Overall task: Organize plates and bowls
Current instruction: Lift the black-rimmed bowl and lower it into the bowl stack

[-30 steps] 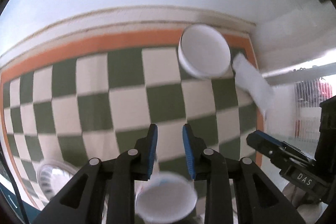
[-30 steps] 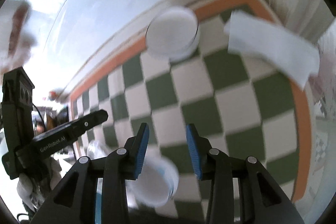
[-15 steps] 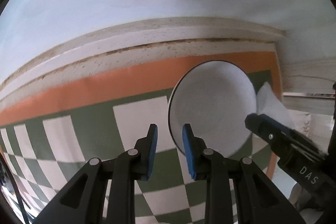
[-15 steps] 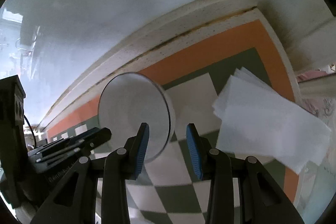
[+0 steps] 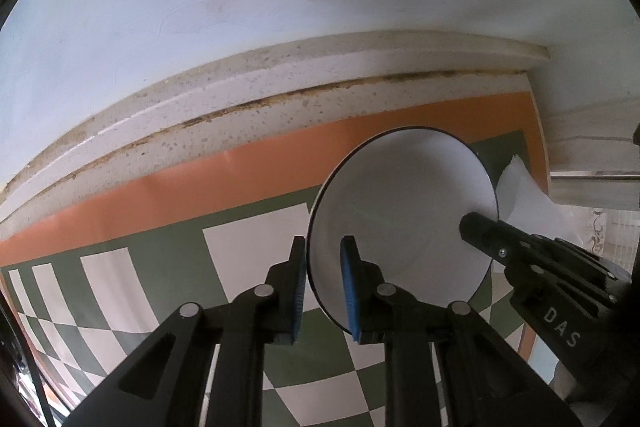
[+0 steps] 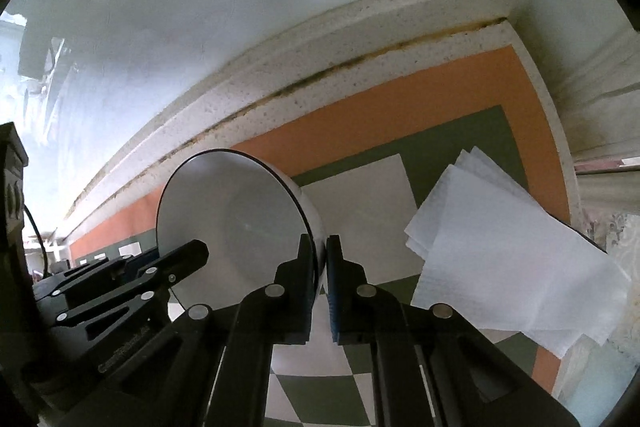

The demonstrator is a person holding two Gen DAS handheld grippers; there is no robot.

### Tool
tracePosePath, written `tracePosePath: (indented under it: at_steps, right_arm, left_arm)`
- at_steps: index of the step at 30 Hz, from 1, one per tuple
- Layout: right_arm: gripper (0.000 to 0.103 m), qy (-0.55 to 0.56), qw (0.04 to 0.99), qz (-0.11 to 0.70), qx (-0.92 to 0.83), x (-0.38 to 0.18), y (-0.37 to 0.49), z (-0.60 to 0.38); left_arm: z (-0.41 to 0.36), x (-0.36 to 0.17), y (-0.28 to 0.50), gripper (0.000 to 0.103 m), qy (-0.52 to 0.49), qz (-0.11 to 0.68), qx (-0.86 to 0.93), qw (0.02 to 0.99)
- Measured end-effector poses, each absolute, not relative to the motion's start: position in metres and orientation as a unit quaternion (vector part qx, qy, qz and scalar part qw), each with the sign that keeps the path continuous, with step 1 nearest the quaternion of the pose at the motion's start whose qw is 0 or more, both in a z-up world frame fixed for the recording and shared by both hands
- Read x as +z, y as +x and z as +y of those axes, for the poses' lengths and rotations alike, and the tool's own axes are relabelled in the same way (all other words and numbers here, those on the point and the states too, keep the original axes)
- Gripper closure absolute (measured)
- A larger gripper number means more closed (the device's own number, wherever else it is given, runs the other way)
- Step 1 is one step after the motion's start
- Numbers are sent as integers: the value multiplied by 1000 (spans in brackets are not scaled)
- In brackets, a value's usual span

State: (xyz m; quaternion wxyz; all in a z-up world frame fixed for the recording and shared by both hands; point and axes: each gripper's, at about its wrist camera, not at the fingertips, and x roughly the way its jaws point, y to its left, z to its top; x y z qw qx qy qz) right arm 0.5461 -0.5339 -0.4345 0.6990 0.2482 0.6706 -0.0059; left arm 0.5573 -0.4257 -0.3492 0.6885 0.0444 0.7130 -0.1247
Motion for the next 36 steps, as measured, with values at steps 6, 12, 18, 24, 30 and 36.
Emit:
tracePosePath:
  at_steps: [6, 12, 18, 24, 30, 36]
  right_arm:
    - [97, 250, 699, 670, -4, -429, 533, -532]
    - [97, 248, 706, 663, 4, -409, 517, -526]
    - [97, 247, 713, 656, 14, -382, 480, -525]
    - [97, 244, 718, 652, 22, -359, 438, -506]
    - [97, 243, 721, 648, 32, -334, 388, -483]
    - [96, 243, 721, 647, 47, -315, 342, -453]
  left_arm:
    - [-428, -329, 539, 88, 52, 699, -133, 701]
    - [-421, -302, 513, 88, 59, 686, -144, 711]
    - [-405, -275, 477, 88, 60, 672, -150, 723]
    - [-394, -256, 439, 88, 62, 664, -157, 728]
    - [-369, -238, 396, 88, 67, 658, -167, 731]
    - [-335, -226, 355, 88, 56, 658, -175, 730]
